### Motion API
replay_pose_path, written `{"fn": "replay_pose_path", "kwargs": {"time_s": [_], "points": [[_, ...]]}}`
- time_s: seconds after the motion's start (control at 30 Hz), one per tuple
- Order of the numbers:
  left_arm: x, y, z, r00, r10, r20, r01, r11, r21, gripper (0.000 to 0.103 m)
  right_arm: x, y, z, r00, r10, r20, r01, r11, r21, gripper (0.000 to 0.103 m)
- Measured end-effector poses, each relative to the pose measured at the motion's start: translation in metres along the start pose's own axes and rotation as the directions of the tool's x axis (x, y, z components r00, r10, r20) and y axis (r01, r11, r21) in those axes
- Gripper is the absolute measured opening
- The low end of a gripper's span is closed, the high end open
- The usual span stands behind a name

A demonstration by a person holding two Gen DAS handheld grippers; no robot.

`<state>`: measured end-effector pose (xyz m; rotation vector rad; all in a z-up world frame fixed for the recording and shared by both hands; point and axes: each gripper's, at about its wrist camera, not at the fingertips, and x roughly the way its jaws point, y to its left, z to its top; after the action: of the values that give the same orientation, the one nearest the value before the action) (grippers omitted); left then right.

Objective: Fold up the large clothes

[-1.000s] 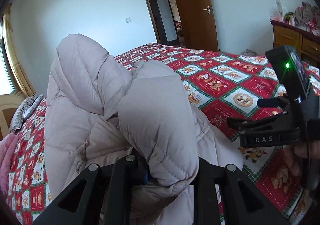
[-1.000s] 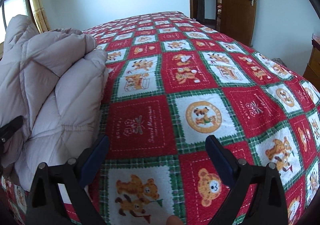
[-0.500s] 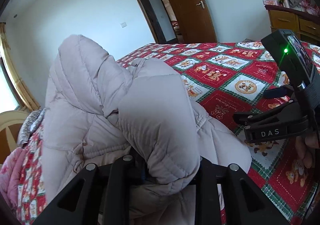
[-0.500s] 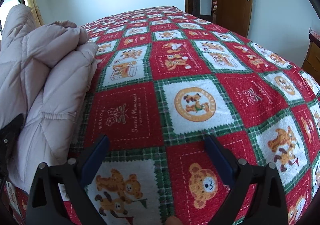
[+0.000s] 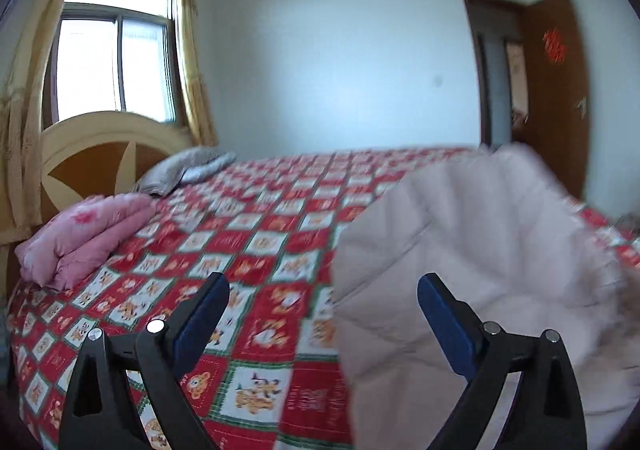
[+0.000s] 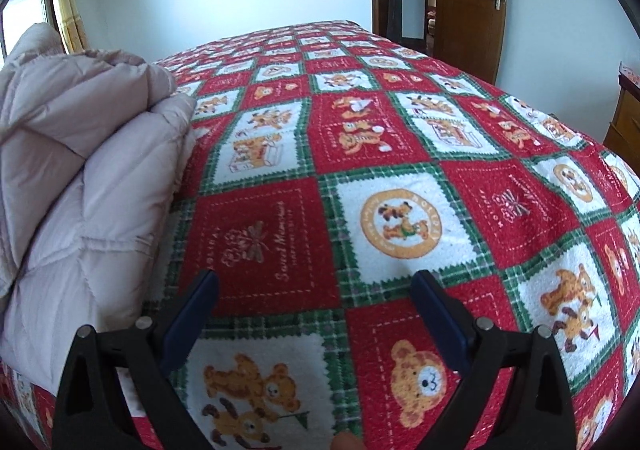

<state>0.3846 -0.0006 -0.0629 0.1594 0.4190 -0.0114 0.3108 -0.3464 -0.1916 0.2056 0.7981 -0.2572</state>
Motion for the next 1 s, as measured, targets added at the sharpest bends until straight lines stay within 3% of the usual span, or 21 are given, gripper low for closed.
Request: {"fn": "replay_pose_path", "kwargs": {"time_s": [0.07,0.1,0.2,0.33,0.47,0.67,0.73,0.83,1.0], "points": [[0.023,-0.007,-0.007,0.999,-0.006,-0.049,0.007,1.000,0.023,0.095,-0.006,0.004,0.006,1.000,0.004,0.019,-0.003,1.000,-0.009,0.099],[0.033,-0.016,-0.010,0.996,-0.047,-0.074,0.049,0.999,0.020,0.095,-0.010,0.005,0.008,1.000,0.004,0.029,-0.004,1.000,-0.009,0.099],[0.035,-0.042,-0.012,0.993,-0.097,-0.065,0.097,0.995,-0.004,0.095,-0.023,0.004,0.024,0.997,0.010,0.070,-0.011,1.000,0.008,0.099],[0.023,-0.088,-0.007,0.989,-0.140,-0.047,0.144,0.985,0.096,0.095,-0.040,0.005,0.051,0.991,0.010,0.130,-0.012,1.000,0.016,0.099],[0.015,-0.123,-0.005,0.991,-0.129,-0.035,0.134,0.971,0.199,0.095,-0.054,0.013,0.077,0.982,-0.005,0.187,0.001,1.000,0.022,0.098],[0.016,-0.137,-0.014,0.988,-0.149,-0.041,0.154,0.963,0.221,0.095,-0.077,0.043,0.099,0.968,0.018,0.252,-0.018,1.000,-0.002,0.094],[0.021,-0.136,-0.015,0.988,-0.151,-0.044,0.157,0.963,0.219,0.095,-0.076,0.062,0.106,0.966,0.062,0.250,-0.059,0.998,-0.021,0.092],[0.019,-0.131,-0.012,0.988,-0.152,-0.040,0.157,0.964,0.214,0.095,-0.053,0.086,0.113,0.977,0.104,0.188,-0.097,0.994,-0.043,0.080],[0.017,-0.101,0.009,0.995,-0.101,0.008,0.099,0.986,0.138,0.096,-0.013,0.098,0.107,0.993,0.056,0.100,-0.049,0.997,-0.067,0.076]]}}
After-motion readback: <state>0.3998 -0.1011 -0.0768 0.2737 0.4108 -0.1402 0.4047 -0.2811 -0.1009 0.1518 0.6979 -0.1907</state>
